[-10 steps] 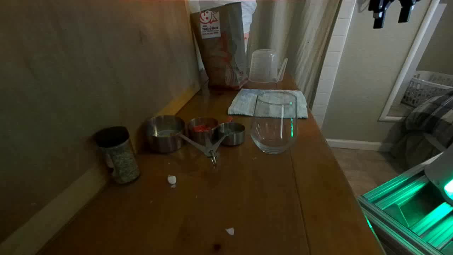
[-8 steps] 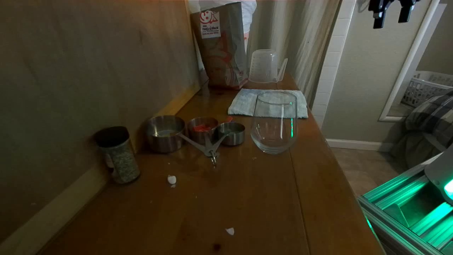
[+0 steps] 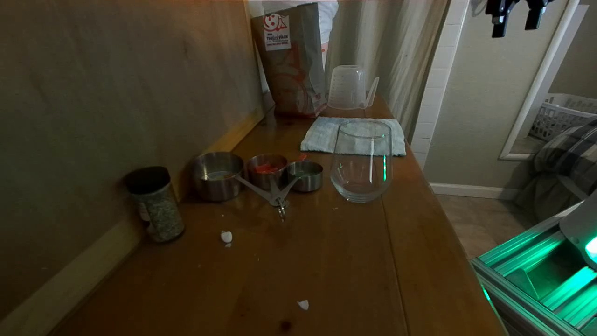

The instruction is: Pull open the top drawer

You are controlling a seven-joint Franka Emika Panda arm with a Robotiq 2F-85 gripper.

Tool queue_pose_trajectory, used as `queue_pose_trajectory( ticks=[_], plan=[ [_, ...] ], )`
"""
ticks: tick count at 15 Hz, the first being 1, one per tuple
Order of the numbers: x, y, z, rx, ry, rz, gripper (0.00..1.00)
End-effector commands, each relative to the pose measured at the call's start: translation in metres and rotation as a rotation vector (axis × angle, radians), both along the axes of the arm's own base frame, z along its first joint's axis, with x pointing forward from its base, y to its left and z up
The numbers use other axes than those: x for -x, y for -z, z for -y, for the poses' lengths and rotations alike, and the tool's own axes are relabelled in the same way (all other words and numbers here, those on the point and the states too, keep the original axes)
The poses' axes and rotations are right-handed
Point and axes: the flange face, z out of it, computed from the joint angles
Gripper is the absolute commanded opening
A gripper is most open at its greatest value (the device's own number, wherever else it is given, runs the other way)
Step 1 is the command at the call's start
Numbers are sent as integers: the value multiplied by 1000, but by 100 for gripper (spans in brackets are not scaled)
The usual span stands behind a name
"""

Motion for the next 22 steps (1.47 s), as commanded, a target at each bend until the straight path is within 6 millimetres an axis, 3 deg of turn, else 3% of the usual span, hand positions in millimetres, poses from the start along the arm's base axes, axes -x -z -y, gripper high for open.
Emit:
queue_pose_trajectory(
  ticks=[1, 6, 12, 17, 22],
  plan=[
    [0, 0, 0, 0, 0, -1, 100],
    [0, 0, 0, 0, 0, -1, 100],
    [-33, 53, -5, -98, -332, -69, 100],
    [-69, 102, -7, -111, -553, 75, 100],
    [-75, 149, -9, -299, -678, 145, 100]
  ],
)
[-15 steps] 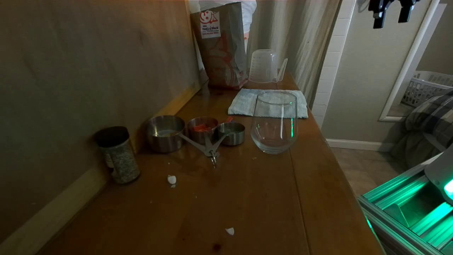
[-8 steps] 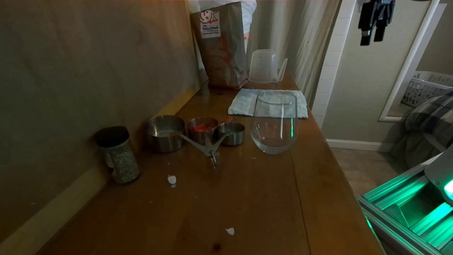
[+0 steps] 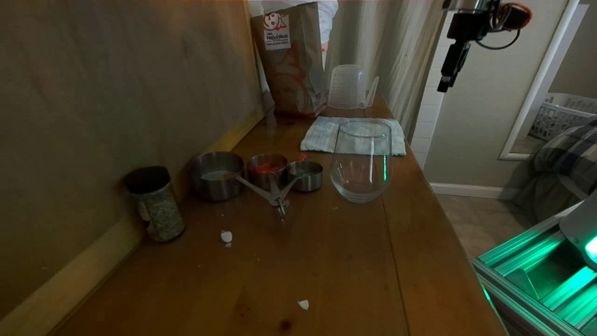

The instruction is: Pull open the top drawer

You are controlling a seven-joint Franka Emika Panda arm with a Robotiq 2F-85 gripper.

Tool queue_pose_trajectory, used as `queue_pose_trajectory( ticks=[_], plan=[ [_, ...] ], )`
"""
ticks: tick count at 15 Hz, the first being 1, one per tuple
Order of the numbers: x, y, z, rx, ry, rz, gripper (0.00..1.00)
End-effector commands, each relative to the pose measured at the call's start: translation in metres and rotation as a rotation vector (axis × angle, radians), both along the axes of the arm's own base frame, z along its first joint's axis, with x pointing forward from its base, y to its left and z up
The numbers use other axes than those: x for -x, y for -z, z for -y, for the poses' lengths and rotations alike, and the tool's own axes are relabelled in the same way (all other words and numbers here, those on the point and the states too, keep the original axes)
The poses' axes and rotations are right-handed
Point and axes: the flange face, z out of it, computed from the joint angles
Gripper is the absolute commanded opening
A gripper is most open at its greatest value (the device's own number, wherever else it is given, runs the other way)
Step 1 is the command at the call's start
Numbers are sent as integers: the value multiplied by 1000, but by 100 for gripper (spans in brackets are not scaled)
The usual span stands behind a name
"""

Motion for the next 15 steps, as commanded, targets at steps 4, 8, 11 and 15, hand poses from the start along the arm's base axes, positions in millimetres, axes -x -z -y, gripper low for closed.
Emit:
queue_pose_trajectory(
  ticks=[4, 8, 11, 15],
  plan=[
    [2, 60, 3, -229, -184, -81, 100],
    [9, 60, 4, -210, -173, -81, 100],
    [7, 60, 3, -209, -178, -85, 100],
    [9, 81, 23, -269, -200, -59, 100]
  ],
)
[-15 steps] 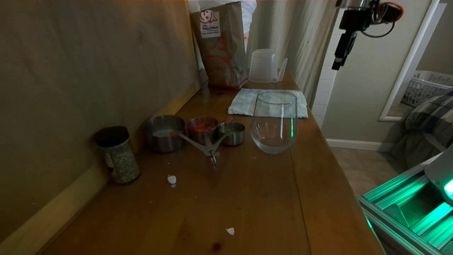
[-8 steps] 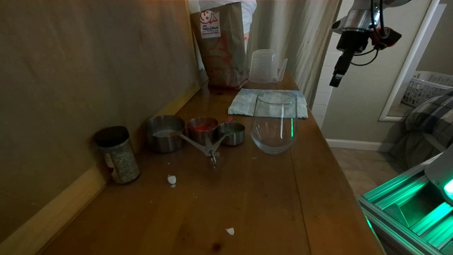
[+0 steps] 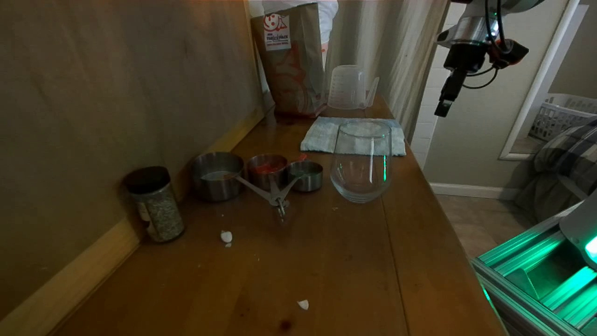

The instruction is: Pull open the top drawer

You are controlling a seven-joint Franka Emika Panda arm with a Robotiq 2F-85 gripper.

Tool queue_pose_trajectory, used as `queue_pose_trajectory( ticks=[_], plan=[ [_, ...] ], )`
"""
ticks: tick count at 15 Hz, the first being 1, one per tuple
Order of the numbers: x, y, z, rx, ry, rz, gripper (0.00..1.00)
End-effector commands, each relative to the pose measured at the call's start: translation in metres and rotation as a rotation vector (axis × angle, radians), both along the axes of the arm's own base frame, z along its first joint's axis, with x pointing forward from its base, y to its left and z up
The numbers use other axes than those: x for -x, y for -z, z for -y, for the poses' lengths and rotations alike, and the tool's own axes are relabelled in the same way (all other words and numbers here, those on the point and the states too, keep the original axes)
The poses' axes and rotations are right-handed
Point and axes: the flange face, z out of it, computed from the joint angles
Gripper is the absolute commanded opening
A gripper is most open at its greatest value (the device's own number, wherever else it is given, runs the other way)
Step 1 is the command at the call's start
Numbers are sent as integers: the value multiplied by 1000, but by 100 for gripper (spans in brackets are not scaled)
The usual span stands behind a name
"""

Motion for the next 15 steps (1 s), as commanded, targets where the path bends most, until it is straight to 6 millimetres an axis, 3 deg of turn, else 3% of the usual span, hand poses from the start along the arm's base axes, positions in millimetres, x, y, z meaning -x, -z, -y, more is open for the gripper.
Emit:
queue_pose_trajectory(
  ticks=[1, 7, 15],
  plan=[
    [2, 23, 18, -60, -40, 24, 100],
    [12, 64, 26, -156, -100, 106, 100],
    [-5, 124, 24, -210, -102, 191, 100]
  ],
)
